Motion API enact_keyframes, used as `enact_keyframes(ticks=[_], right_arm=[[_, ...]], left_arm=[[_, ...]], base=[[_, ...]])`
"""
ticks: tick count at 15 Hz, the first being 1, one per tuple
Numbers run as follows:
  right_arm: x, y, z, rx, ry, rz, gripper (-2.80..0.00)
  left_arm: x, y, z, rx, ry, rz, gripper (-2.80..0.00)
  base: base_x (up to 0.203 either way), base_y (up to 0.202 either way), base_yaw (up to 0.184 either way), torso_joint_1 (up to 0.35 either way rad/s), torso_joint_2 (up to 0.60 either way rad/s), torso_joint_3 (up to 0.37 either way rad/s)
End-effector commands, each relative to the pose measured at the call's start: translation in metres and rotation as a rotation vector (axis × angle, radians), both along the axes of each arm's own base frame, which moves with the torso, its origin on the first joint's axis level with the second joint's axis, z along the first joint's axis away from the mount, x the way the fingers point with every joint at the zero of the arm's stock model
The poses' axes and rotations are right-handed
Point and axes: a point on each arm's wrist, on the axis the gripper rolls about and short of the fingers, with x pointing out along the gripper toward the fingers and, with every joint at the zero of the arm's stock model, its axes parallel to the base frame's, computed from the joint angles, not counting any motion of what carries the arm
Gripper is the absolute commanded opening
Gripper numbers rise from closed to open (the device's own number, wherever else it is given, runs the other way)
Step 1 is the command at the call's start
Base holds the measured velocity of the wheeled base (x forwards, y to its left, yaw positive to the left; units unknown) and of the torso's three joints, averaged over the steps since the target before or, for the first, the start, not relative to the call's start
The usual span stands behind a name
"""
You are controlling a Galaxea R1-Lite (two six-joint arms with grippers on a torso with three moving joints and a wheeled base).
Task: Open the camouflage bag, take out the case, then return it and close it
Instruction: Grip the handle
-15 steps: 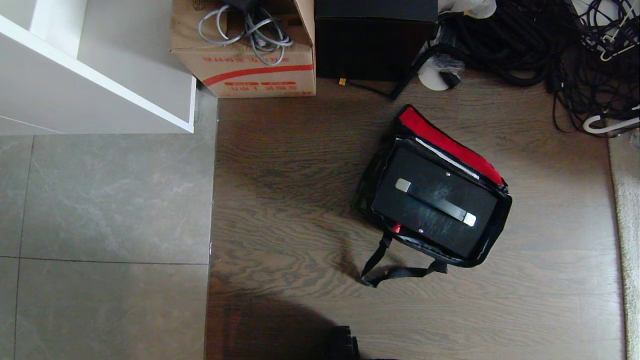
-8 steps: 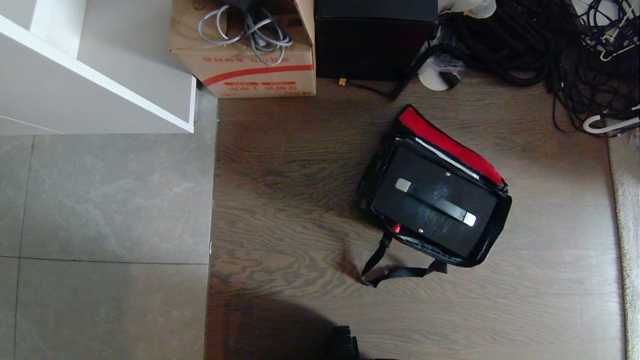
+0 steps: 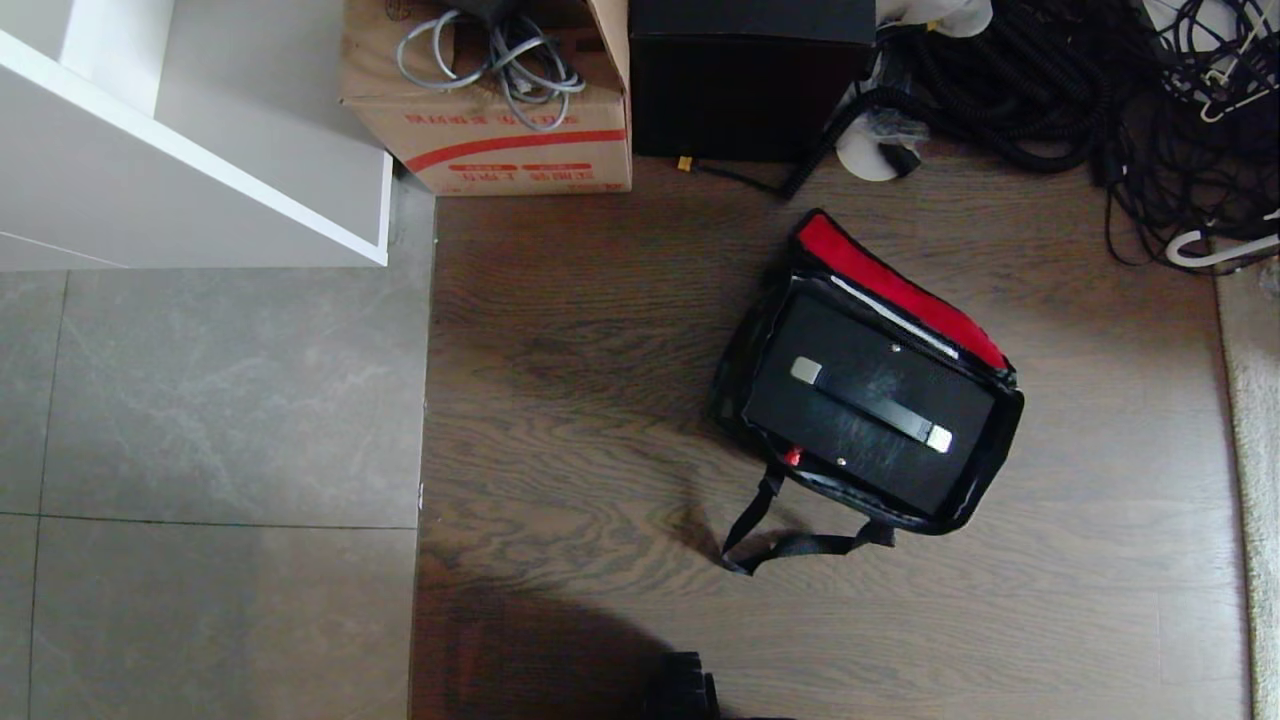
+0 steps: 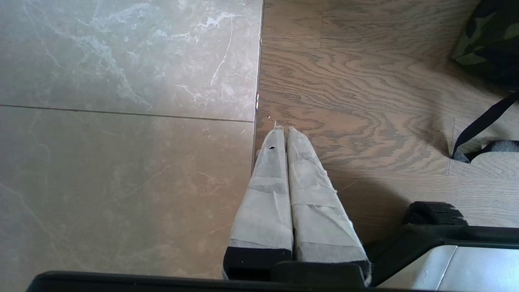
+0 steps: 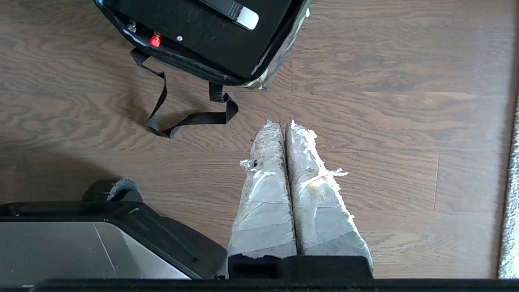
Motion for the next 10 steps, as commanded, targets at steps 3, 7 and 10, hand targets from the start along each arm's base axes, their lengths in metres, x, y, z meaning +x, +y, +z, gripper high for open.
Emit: enact_keyframes(ticks=[3,7,10], right_arm=[[0.0001,0.0,-0.0003,-0.001,0.0,0.0,-2.8],[0.0001,0.0,-0.0003,0.0,0.0,0.0,-2.8],[0.0001,0.0,-0.0003,0.0,0.0,0.0,-2.8]], left_arm=[[0.0001,0.0,0.0,0.001,0.001,0.0,-2.8],[0.0001,0.0,0.0,0.001,0.001,0.0,-2.8],[0.0001,0.0,0.0,-0.001,0.001,0.0,-2.8]], base=[[0.0,0.0,0.0,0.0,0.0,0.0],[0.0,0.0,0.0,0.0,0.0,0.0],[0.0,0.0,0.0,0.002,0.0,0.065]])
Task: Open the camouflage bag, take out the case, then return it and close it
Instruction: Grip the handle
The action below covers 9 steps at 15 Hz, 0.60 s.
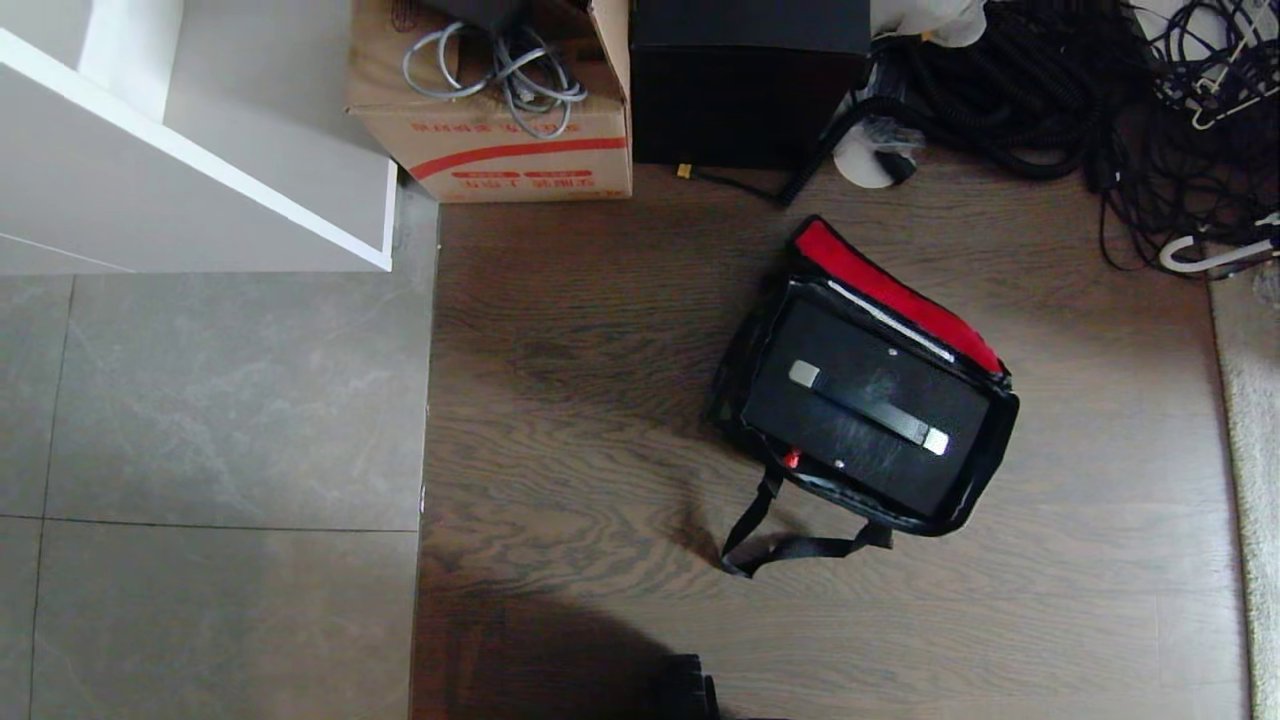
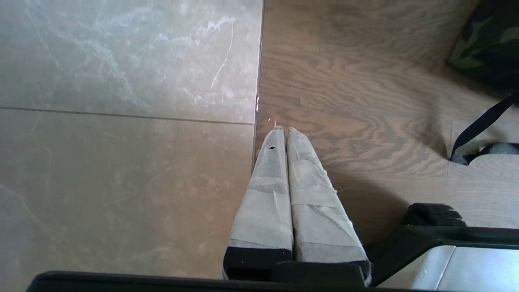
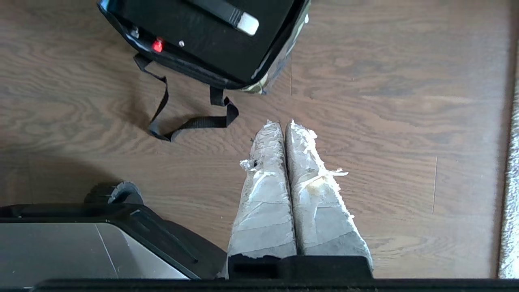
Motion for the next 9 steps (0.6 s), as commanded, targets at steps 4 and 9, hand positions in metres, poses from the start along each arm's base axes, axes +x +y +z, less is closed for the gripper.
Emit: enact_keyframes(ticks=[4,9], right_arm=[[0.0003,0.0,-0.0004,-0.001,0.003,0.0,-2.8],[0.0003,0.0,-0.0004,0.0,0.003,0.0,-2.8]], left_arm=[[0.0001,0.0,0.0,-0.001,0.001,0.0,-2.8],[0.0001,0.0,0.0,-0.001,0.001,0.0,-2.8]], base=[[0.0,0.0,0.0,0.002,0.0,0.181],[0.0,0.0,0.0,0.002,0.0,0.201]])
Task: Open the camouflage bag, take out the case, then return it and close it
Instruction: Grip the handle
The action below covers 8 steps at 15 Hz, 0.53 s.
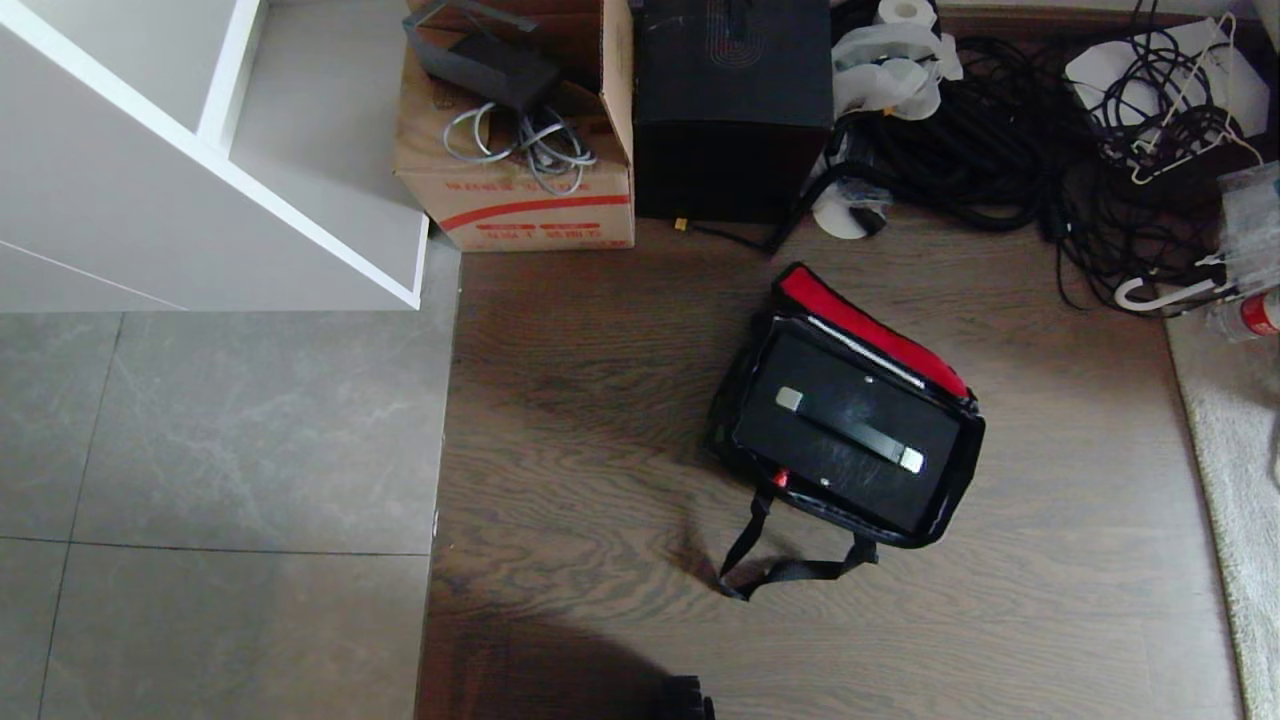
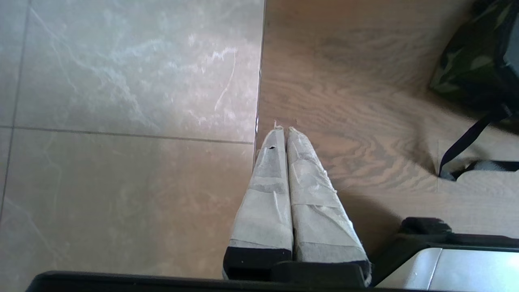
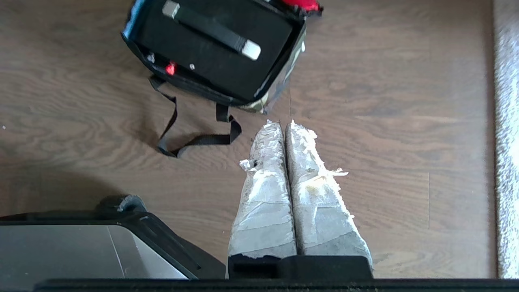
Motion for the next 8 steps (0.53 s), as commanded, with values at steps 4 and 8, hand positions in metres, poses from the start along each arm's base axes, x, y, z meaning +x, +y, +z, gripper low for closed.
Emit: enact_keyframes(ticks=[4,8], right_arm=[[0.0003,0.0,-0.0003,0.0,0.003,0.0,-2.8],[0.0003,0.0,-0.0003,0.0,0.003,0.0,-2.8]], left_arm=[[0.0001,0.0,0.0001,-0.001,0.001,0.0,-2.8],[0.0001,0.0,0.0001,-0.001,0.001,0.0,-2.8]], base=[[0.0,0.0,0.0,0.002,0.01,0.206],[0.0,0.0,0.0,0.003,0.0,0.202]])
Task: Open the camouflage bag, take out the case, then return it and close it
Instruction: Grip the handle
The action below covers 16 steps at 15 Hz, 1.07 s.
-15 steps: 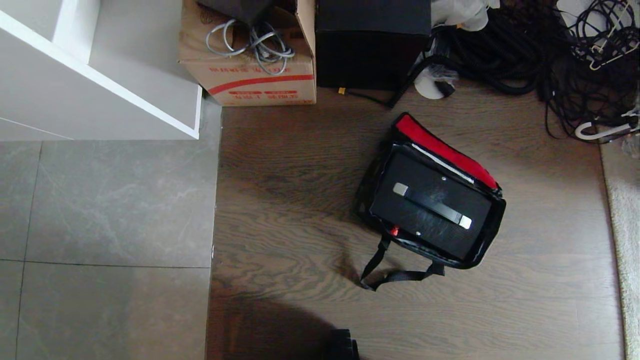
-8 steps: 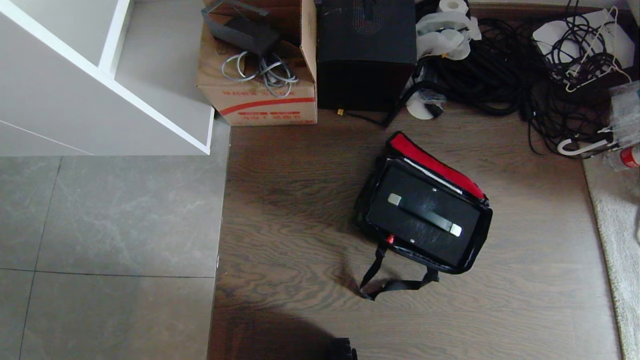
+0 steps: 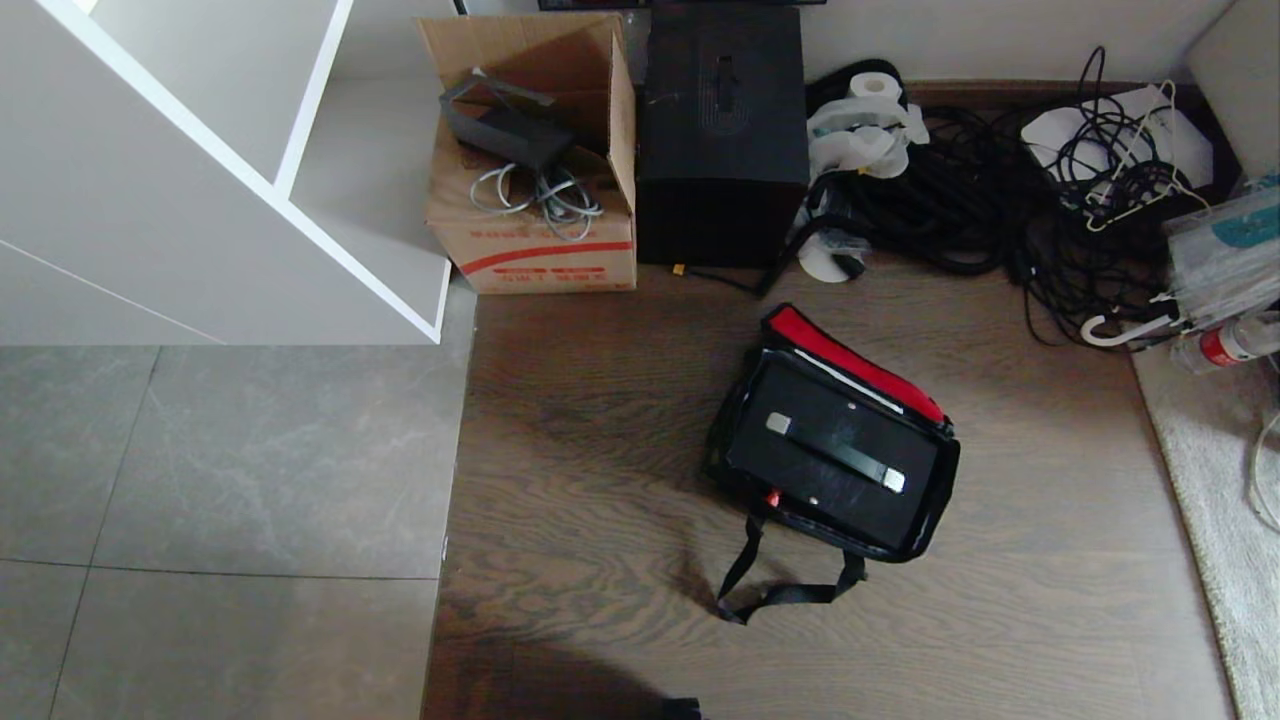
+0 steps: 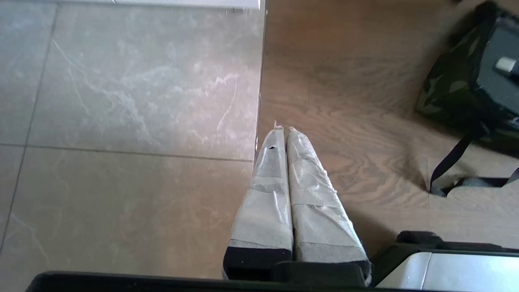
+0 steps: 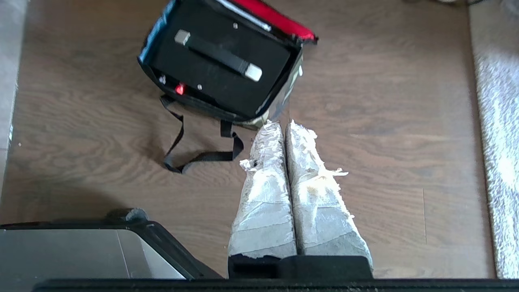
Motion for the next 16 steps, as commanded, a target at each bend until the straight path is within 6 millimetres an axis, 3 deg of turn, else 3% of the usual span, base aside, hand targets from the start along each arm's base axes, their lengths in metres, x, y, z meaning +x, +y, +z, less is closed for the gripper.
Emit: enact_keyframes(ticks=[1,8,16], right_arm=[[0.0003,0.0,-0.0003,0.0,0.003,0.0,-2.8],[0.0003,0.0,-0.0003,0.0,0.003,0.0,-2.8],[0.0003,0.0,-0.0003,-0.001,0.003,0.0,-2.8]], left_arm=[[0.0001,0.0,0.0001,0.0,0.001,0.0,-2.8],[0.0001,0.0,0.0001,0.0,0.001,0.0,-2.8],[0.0001,0.0,0.0001,0.001,0.001,0.0,-2.8]], base=[[0.0,0.0,0.0,0.002,0.0,0.2],[0.0,0.0,0.0,0.002,0.0,0.183],[0.0,0.0,0.0,0.001,0.0,0.012]])
